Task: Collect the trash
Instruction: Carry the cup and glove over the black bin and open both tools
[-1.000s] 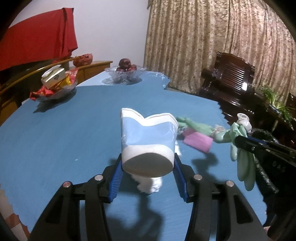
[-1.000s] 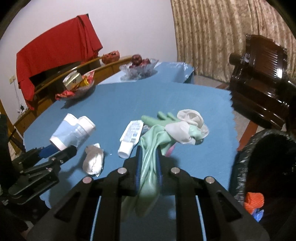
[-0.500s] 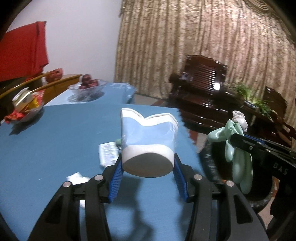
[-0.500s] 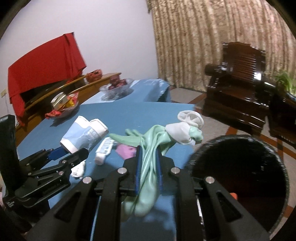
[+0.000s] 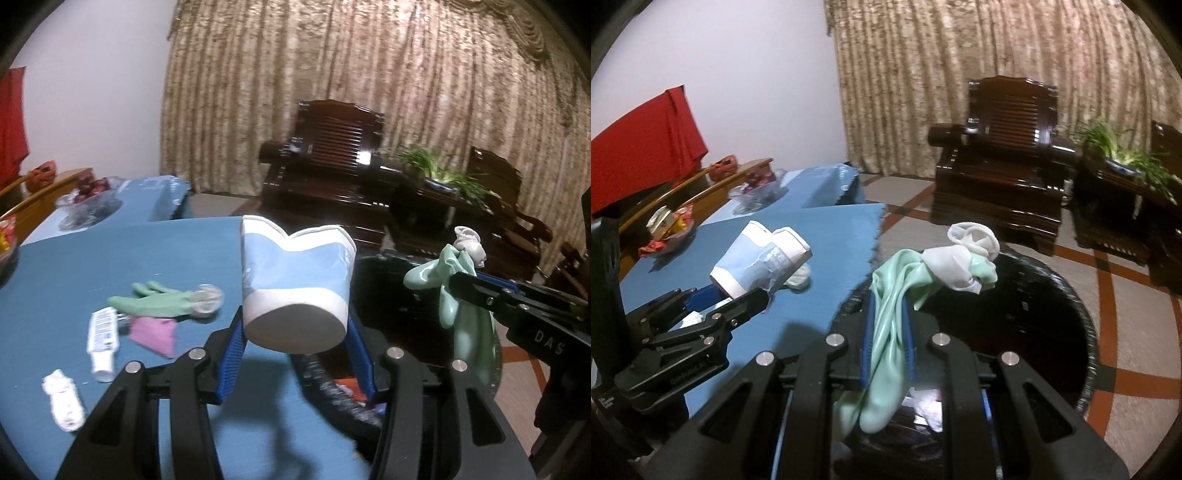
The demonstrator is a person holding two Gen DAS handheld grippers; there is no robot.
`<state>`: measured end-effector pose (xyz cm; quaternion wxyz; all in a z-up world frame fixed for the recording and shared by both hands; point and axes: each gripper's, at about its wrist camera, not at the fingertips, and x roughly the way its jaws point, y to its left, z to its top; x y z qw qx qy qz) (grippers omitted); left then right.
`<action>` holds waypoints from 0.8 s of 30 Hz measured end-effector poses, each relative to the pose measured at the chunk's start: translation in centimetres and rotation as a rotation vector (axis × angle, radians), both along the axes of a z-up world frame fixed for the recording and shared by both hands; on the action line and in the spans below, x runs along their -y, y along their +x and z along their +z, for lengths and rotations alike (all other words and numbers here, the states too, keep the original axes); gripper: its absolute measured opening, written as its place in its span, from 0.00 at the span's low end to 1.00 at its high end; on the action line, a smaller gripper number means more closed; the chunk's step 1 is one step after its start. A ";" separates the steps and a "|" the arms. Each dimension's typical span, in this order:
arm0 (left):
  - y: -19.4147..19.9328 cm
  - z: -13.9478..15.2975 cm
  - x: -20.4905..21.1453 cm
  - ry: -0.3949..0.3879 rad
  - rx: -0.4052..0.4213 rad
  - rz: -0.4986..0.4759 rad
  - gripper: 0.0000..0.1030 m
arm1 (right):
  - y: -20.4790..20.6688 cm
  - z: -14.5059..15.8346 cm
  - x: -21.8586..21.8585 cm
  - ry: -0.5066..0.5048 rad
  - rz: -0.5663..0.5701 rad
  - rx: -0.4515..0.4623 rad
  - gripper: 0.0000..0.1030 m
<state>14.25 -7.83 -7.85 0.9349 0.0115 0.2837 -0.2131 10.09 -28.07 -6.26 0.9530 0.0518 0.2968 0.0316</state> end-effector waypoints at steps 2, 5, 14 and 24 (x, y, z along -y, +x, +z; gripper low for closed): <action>0.1 -0.1 1.2 0.002 -0.003 -0.023 0.49 | -0.4 -0.3 1.0 0.000 -0.023 -0.002 0.13; 0.4 -0.4 2.8 -0.002 -0.014 -0.054 0.49 | -0.5 -0.7 2.0 -0.002 -0.047 -0.008 0.13; 1.2 -1.4 6.6 0.007 -0.038 -0.121 0.49 | -0.7 -2.3 4.3 0.004 -0.091 -0.034 0.13; 2.1 -2.6 9.0 0.015 -0.063 -0.154 0.49 | -0.7 -3.7 5.9 0.011 -0.119 -0.064 0.13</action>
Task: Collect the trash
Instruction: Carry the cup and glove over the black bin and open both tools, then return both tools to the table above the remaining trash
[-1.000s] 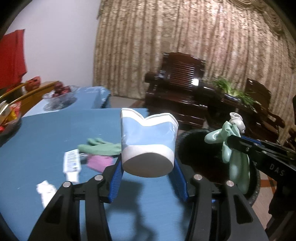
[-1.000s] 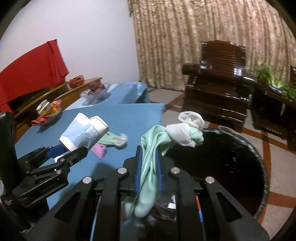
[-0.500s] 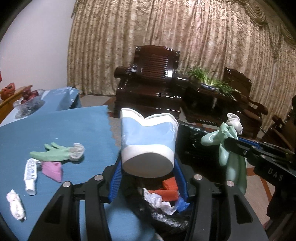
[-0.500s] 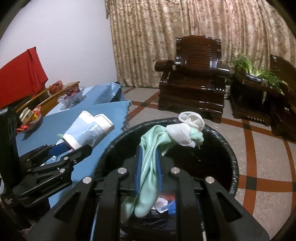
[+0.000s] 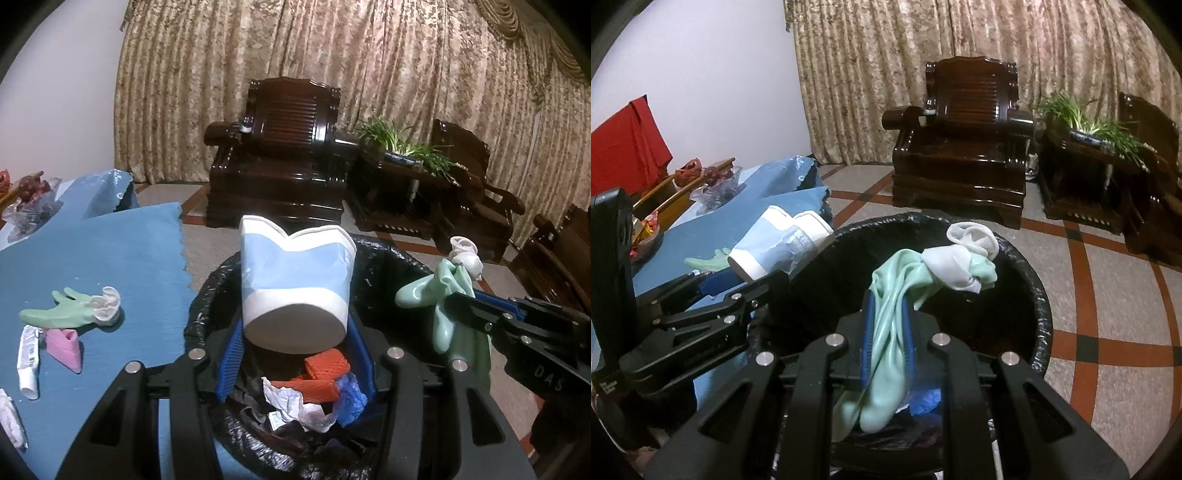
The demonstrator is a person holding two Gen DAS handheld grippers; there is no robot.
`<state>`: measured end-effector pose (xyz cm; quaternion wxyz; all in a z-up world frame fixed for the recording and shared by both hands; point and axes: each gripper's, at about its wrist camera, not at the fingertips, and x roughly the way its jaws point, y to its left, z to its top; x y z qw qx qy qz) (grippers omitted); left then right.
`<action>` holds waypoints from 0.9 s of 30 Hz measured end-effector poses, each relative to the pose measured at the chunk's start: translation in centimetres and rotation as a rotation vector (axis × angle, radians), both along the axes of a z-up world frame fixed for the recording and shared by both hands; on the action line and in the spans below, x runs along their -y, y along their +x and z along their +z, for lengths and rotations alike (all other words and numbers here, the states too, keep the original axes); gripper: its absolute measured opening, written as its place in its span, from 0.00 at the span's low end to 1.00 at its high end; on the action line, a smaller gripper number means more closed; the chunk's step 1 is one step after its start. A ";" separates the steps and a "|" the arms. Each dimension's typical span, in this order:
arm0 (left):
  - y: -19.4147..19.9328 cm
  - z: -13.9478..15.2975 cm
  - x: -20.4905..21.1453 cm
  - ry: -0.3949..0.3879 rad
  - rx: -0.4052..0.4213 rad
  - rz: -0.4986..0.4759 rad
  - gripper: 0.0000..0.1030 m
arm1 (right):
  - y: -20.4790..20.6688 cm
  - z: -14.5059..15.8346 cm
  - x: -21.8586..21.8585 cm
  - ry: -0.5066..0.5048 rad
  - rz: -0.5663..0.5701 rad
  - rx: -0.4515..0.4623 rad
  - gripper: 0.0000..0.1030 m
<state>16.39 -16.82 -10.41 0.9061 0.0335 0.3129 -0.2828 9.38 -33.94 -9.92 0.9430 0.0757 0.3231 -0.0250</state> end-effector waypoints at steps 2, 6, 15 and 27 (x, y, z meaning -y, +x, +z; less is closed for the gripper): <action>0.1 -0.2 0.1 0.001 -0.005 -0.005 0.49 | 0.0 -0.2 0.3 0.002 -0.008 -0.003 0.13; 0.5 -0.5 0.4 0.010 -0.010 -0.013 0.50 | 0.1 -0.5 0.4 0.005 -0.019 -0.007 0.15; 0.8 -0.9 -0.7 0.006 -0.043 -0.029 0.71 | 0.0 -1.6 1.1 -0.007 -0.063 -0.039 0.45; -1.1 1.1 -8.9 0.013 0.045 0.167 0.86 | 0.0 0.3 -1.7 0.011 -0.035 0.033 0.92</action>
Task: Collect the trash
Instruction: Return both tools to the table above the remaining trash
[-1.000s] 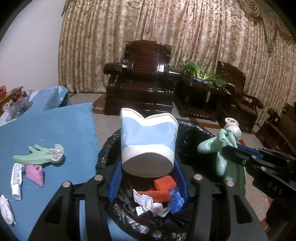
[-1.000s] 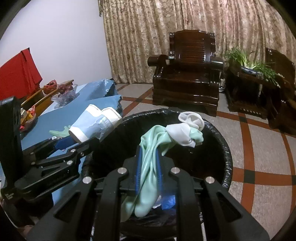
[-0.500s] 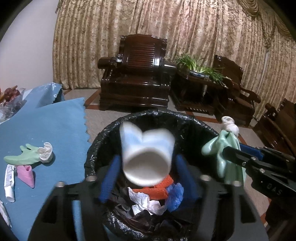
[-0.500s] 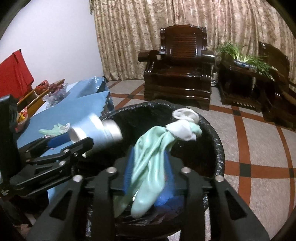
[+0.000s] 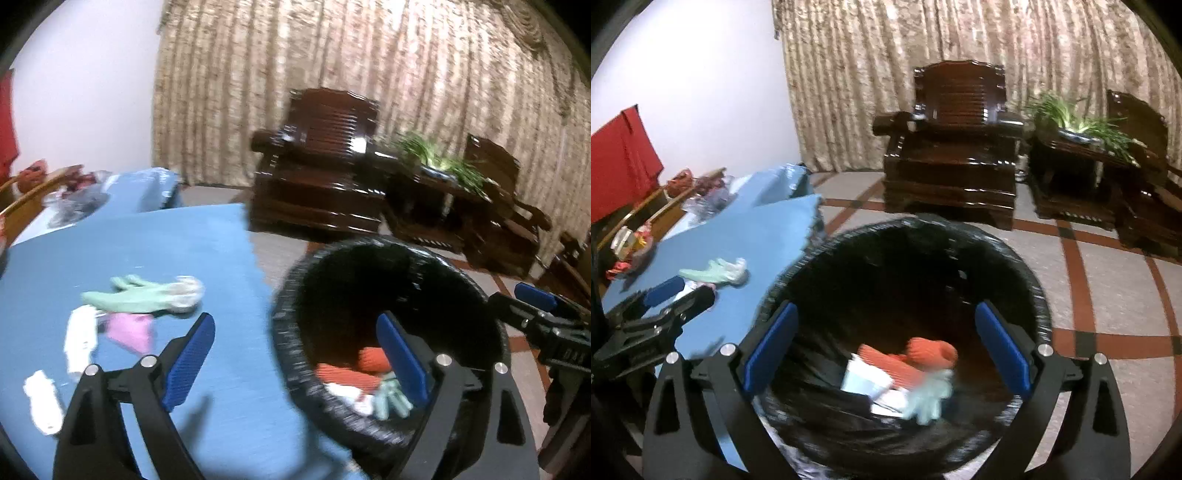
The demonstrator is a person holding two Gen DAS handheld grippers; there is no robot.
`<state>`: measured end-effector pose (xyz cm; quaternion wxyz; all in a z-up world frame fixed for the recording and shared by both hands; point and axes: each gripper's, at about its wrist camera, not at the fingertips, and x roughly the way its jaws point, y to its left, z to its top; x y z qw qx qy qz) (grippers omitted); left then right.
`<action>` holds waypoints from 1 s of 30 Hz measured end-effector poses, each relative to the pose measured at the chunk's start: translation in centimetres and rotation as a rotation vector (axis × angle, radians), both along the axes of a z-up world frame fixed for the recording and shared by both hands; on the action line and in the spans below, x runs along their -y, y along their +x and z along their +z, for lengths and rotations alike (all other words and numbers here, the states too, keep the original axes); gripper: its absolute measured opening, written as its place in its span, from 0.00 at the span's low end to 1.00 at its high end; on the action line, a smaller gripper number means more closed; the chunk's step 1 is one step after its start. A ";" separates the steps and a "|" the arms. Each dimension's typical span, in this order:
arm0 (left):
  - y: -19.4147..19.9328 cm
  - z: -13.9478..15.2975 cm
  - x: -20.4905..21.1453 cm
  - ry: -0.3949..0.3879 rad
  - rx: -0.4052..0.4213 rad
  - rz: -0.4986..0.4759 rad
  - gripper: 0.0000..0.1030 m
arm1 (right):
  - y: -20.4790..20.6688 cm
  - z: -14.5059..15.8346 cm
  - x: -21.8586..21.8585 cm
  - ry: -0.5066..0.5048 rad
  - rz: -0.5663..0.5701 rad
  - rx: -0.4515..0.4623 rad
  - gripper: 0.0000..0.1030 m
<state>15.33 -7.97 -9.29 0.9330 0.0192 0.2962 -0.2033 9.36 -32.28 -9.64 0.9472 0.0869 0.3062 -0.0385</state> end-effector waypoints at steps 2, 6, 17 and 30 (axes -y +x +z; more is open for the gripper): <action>-0.5 0.4 -1.8 0.003 0.010 0.040 0.86 | 0.4 0.4 -1.6 0.005 0.036 0.014 0.92; -1.3 0.8 -6.2 0.015 0.019 0.140 0.87 | 1.4 1.1 -4.4 0.013 0.100 0.028 0.92; -2.9 0.0 -16.3 0.071 0.024 0.383 0.88 | 3.9 1.4 -14.1 0.016 0.298 0.033 0.92; -1.6 -4.3 -22.0 0.081 -0.079 0.488 0.83 | 6.6 -0.9 -22.0 -0.041 0.425 0.008 0.92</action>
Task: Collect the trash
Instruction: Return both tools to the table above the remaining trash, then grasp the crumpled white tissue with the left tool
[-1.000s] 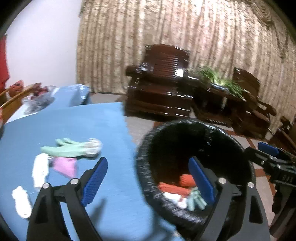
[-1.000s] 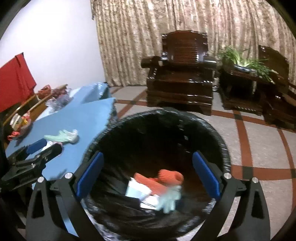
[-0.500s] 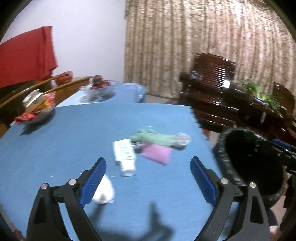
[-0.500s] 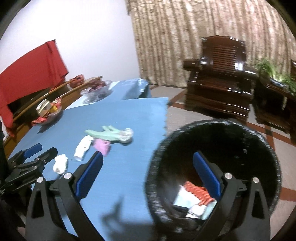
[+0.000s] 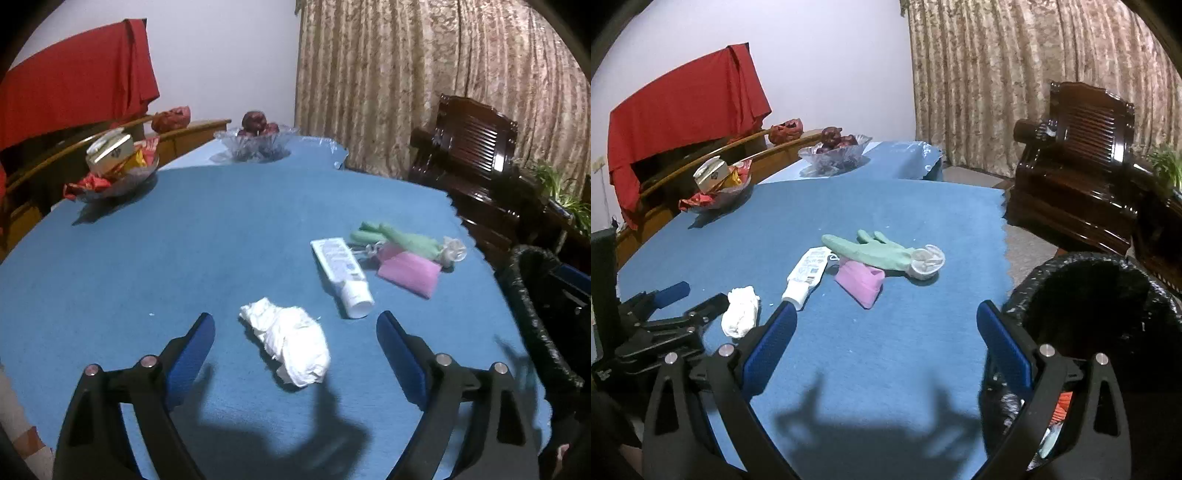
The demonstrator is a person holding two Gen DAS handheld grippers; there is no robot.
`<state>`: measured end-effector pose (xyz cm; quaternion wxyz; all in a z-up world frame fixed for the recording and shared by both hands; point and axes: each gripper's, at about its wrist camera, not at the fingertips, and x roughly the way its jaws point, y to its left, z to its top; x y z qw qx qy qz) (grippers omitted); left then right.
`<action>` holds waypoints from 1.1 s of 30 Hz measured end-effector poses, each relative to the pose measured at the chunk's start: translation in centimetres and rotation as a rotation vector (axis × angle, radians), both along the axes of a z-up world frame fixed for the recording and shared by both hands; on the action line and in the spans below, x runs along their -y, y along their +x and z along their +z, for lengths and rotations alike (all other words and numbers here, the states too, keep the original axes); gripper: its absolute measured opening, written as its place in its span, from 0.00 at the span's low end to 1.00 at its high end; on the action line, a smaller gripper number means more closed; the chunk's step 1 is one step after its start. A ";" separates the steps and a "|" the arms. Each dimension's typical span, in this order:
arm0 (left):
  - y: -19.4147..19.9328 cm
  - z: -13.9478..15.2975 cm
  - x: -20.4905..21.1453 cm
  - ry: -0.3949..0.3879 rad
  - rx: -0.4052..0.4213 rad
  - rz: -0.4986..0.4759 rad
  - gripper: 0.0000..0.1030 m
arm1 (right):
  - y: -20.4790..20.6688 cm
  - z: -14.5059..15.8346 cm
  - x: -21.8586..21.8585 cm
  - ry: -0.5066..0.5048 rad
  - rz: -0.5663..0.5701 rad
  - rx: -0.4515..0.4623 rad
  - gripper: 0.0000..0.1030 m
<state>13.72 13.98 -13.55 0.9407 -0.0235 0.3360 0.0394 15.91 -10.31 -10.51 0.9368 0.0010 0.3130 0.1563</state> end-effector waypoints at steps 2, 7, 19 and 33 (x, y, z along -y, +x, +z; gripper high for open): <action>0.5 -0.6 -0.2 -0.006 -0.017 0.003 0.79 | 0.4 -0.4 -0.4 -0.001 0.004 -0.009 0.92; 1.8 -2.0 -0.4 -0.030 -0.054 0.008 0.75 | 1.0 -1.2 -0.8 -0.005 0.010 -0.025 0.92; 3.2 -4.7 -0.6 -0.081 -0.149 -0.009 0.40 | 2.2 -2.1 -1.5 -0.007 0.018 -0.041 0.92; 2.8 -2.5 -2.5 -0.079 -0.068 -0.001 0.26 | 3.4 -2.5 -4.1 0.007 0.045 -0.056 0.92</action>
